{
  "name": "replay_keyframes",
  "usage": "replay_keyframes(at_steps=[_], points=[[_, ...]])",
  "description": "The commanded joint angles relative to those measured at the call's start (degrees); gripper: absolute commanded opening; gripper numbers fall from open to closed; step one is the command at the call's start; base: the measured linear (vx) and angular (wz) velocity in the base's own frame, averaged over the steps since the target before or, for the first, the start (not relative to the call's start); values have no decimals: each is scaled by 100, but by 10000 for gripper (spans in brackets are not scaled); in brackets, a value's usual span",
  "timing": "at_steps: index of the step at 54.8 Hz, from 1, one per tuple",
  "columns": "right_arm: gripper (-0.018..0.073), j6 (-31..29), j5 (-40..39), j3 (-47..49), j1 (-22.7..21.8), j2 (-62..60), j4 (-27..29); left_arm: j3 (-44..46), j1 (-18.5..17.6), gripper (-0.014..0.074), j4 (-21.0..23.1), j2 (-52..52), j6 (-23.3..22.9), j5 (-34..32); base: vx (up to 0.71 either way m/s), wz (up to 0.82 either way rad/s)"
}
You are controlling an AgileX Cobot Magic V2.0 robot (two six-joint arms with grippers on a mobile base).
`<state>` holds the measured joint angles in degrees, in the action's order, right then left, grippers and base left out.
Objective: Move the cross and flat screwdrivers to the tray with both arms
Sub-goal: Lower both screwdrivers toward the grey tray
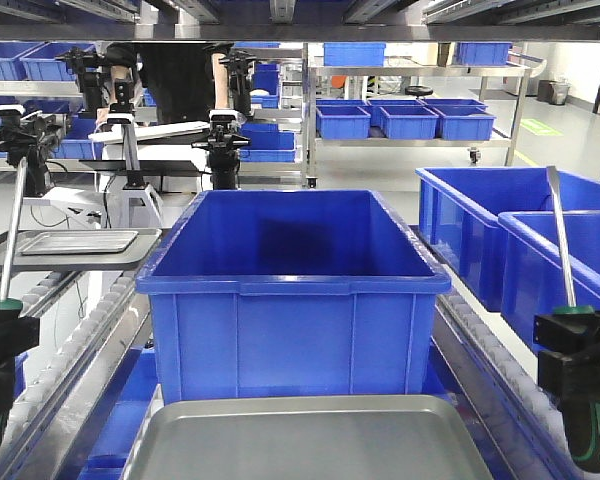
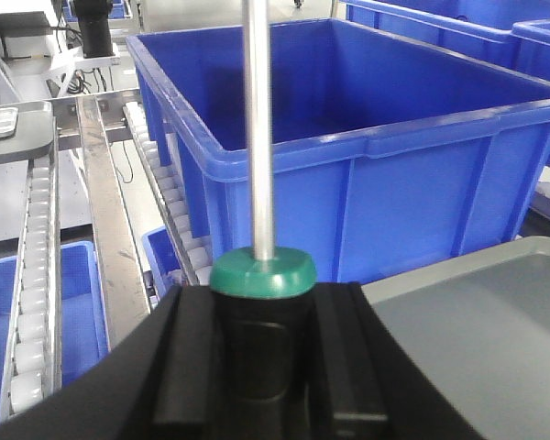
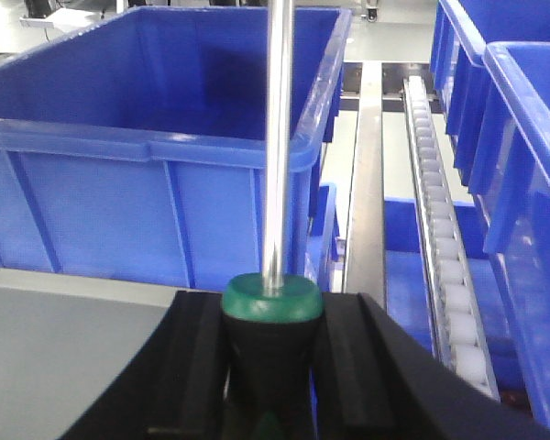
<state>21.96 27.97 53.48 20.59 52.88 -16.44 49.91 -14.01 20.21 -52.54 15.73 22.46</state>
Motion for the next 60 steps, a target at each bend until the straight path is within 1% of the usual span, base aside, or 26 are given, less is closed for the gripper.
replay_keyframes(at_steps=[1,5,9,11,15,18,21,24,29,33,36,39,46,50,57,59,60], points=[[-8,-25,-660,184,-18,-80,-121,162,-18,4,113,78,-49,-570,0,0],[-8,-11,-699,184,-7,-53,-61,162,-32,4,121,78,-49,-596,0,0],[-8,-11,-690,184,-4,56,135,162,-121,4,139,4,-49,-571,0,0],[-8,-26,-676,184,-4,163,280,162,-230,4,247,-62,-49,-539,0,0],[-8,-185,-676,184,-4,381,581,162,-506,4,600,-260,-49,-517,0,0],[-8,-438,-688,184,-4,588,910,193,-738,4,862,-479,-43,-523,0,0],[-8,-814,-678,184,-4,792,1325,199,-1001,4,1119,-690,-43,-650,0,0],[-8,-1124,-638,184,-4,947,1741,199,-1209,4,1288,-939,-43,-760,0,0],[-8,-1659,-574,184,-4,1225,2446,199,-1512,4,1472,-1299,-43,-889,0,0],[-7,-2005,-531,184,-4,1432,3000,199,-1677,4,1485,-1565,-43,-989,0,0],[-5,-2196,-485,184,-4,1568,3244,199,-1764,4,1491,-1748,-43,-1033,0,0],[-2,-2288,-313,184,-4,1682,3347,199,-1804,6,1533,-1916,-55,-1032,0,0],[22,-2280,136,184,-4,1903,3382,199,-1804,23,1773,-2132,-59,-998,0,0],[51,-2265,296,184,-4,1993,3420,199,-1804,47,1764,-2175,-59,-966,0,0],[147,-2253,238,184,-4,2087,3583,199,-1804,137,1764,-2253,-54,-887,0,0],[181,-2258,212,184,-4,2107,3612,199,-1804,172,1764,-2261,-48,-857,0,0],[202,-2258,212,184,-4,2124,3619,199,-1804,202,1764,-2288,-43,-817,0,0]])
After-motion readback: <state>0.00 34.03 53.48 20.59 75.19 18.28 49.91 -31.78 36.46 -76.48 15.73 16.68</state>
